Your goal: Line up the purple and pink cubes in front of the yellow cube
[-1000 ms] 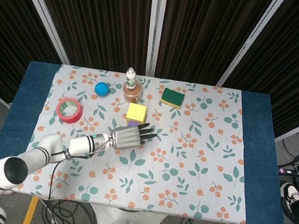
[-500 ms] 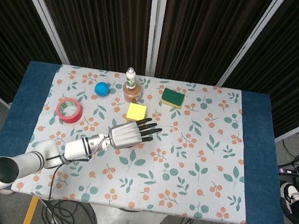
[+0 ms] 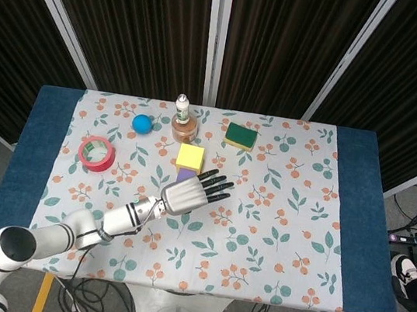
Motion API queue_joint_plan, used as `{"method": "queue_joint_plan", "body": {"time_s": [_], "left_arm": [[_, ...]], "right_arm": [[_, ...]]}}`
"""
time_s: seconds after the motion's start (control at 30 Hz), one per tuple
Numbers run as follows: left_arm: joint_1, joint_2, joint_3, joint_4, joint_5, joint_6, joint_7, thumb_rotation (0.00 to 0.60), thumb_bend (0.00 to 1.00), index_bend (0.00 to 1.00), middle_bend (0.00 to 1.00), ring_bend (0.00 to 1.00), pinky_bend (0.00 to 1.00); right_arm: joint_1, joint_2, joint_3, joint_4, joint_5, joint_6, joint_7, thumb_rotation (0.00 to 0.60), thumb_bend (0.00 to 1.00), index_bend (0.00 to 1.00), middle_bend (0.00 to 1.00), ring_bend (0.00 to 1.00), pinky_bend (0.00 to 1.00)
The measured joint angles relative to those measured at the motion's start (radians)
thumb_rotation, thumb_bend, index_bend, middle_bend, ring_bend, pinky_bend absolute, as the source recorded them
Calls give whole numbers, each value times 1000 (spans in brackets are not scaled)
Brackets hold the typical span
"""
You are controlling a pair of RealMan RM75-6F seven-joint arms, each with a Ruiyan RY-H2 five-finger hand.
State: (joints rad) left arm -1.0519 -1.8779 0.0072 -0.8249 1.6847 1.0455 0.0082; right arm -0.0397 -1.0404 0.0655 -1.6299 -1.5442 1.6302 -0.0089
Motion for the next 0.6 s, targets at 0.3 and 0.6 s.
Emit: {"method": "queue_joint_plan", "body": {"time_s": [0.3, 0.6], "left_arm": [[1, -55, -6, 81, -12, -31, 59, 600, 20, 146, 0, 45, 112], [12, -66, 13, 114, 2, -25, 83, 600, 19, 146, 0, 45, 113]], "right_arm": [[-3, -1, 2, 7, 5, 2, 11, 600, 201, 12, 43, 0, 103], [-4, -2, 2, 10, 4, 4, 13, 600, 204, 12, 40, 0, 102]]}}
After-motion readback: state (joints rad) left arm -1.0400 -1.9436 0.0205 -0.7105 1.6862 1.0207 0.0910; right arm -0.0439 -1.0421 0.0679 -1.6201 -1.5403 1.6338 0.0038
